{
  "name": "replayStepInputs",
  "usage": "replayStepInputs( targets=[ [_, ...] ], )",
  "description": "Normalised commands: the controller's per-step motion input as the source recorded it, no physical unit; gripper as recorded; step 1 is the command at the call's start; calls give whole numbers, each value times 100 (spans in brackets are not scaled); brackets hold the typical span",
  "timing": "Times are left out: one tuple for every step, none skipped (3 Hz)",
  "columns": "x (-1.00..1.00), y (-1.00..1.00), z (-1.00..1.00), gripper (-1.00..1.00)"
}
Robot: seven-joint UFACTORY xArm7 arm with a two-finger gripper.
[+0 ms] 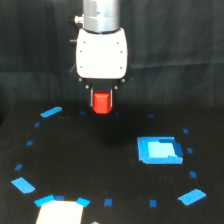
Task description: Pick up the red object from the table
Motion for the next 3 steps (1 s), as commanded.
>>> replayStepInputs(
  targets=[
    [-72, -100, 66, -100],
    [8, 100, -36, -85],
    [18, 100, -31, -100]
  ],
)
